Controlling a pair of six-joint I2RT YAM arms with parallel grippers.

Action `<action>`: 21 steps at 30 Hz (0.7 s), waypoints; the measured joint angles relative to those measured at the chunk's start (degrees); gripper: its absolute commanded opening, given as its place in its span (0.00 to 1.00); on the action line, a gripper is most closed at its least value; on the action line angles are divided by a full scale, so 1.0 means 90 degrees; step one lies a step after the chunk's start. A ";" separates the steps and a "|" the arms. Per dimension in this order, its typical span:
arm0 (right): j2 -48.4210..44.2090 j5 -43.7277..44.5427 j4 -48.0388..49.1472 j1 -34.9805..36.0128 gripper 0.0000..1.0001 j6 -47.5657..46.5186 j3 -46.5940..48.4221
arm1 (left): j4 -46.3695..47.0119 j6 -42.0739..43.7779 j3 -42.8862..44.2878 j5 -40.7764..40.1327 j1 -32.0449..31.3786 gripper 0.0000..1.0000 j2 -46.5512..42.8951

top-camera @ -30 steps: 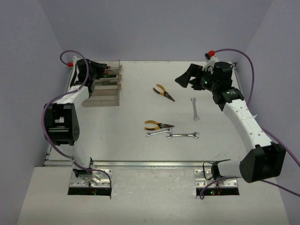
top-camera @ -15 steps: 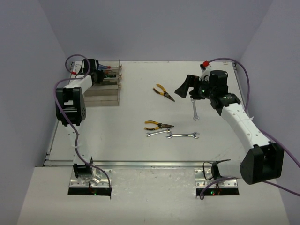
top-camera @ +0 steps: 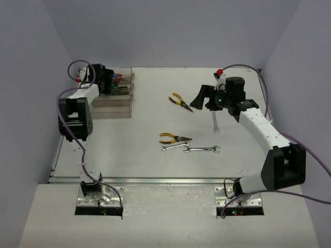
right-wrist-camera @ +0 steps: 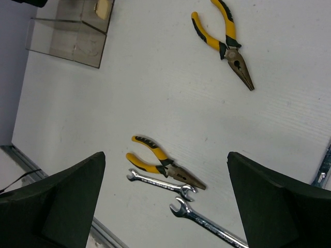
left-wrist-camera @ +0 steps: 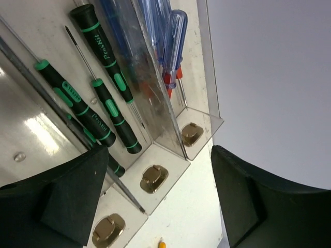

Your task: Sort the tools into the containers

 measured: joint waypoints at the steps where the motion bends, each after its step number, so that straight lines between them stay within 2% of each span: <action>1: 0.0173 0.0005 -0.0053 0.0026 0.99 -0.0087 0.0074 | -0.0030 0.0017 -0.0049 0.0024 0.0003 0.87 -0.0086; 4: 0.0545 0.0040 -0.0187 0.0104 0.99 -0.0290 0.0223 | -0.0092 0.0147 -0.0236 0.0164 0.0005 1.00 -0.0450; 7: 0.1147 0.0606 -0.0623 0.0424 0.93 -0.0773 0.0725 | -0.0041 0.0593 -0.0697 0.0596 -0.0020 1.00 -0.1103; 12: 0.2929 0.1547 -0.1211 0.1098 0.84 -0.1710 0.2393 | 0.0129 0.1474 -0.2438 0.1091 -0.0280 1.00 -0.3158; 17: 0.4581 0.2219 -0.1734 0.1300 0.80 -0.2581 0.3763 | 0.0323 0.2103 -0.4512 0.1135 -0.1170 1.00 -0.5405; 21: 0.5343 0.2595 -0.2161 0.1259 0.75 -0.3119 0.4366 | 0.0185 0.2445 -0.5222 0.1318 -0.1772 1.00 -0.6074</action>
